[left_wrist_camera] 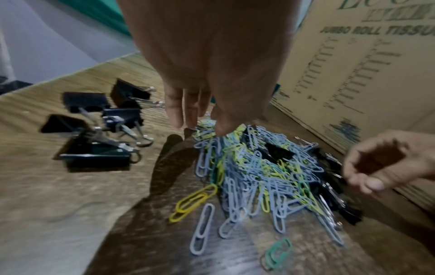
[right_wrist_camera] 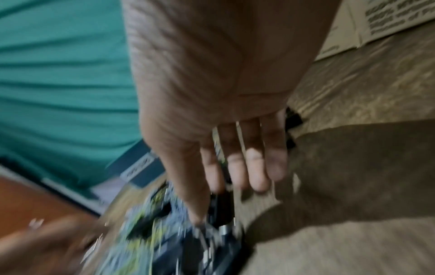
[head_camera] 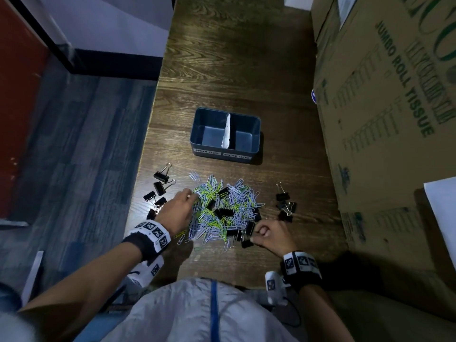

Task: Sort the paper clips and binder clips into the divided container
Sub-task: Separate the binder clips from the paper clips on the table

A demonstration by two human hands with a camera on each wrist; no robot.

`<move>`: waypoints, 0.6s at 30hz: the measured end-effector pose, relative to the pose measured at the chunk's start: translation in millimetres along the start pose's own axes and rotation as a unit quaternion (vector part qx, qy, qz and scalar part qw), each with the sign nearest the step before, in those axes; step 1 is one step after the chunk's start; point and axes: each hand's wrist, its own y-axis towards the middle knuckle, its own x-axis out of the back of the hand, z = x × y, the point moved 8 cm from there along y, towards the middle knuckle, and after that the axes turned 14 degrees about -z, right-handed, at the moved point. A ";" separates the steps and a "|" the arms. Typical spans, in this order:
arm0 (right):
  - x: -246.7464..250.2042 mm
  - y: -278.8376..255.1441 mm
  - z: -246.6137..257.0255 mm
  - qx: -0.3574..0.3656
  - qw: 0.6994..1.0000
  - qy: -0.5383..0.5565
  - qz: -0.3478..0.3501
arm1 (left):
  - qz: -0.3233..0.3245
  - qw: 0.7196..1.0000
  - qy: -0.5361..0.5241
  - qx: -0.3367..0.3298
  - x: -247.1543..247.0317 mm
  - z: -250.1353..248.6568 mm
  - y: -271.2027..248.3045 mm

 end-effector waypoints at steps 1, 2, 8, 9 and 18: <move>-5.5 -1.2 -0.3 -0.005 1.000 -0.010 -0.004 | -0.008 1.000 0.001 -0.021 -2.0 -8.8 2.7; -11.2 -2.6 0.8 -0.007 1.000 -0.024 -0.008 | -0.009 0.999 -0.002 -0.049 -5.5 -20.0 4.4; -29.3 -6.0 12.7 -0.014 0.995 -0.099 -0.028 | 0.057 0.987 0.032 -0.144 -39.0 -76.1 15.9; -31.7 -5.9 13.6 -0.013 0.995 -0.097 -0.029 | 0.066 0.987 0.043 -0.142 -43.2 -80.1 17.8; -25.6 -11.4 20.9 -0.015 0.993 -0.069 -0.093 | 0.043 0.996 0.024 -0.071 -52.9 -87.2 27.3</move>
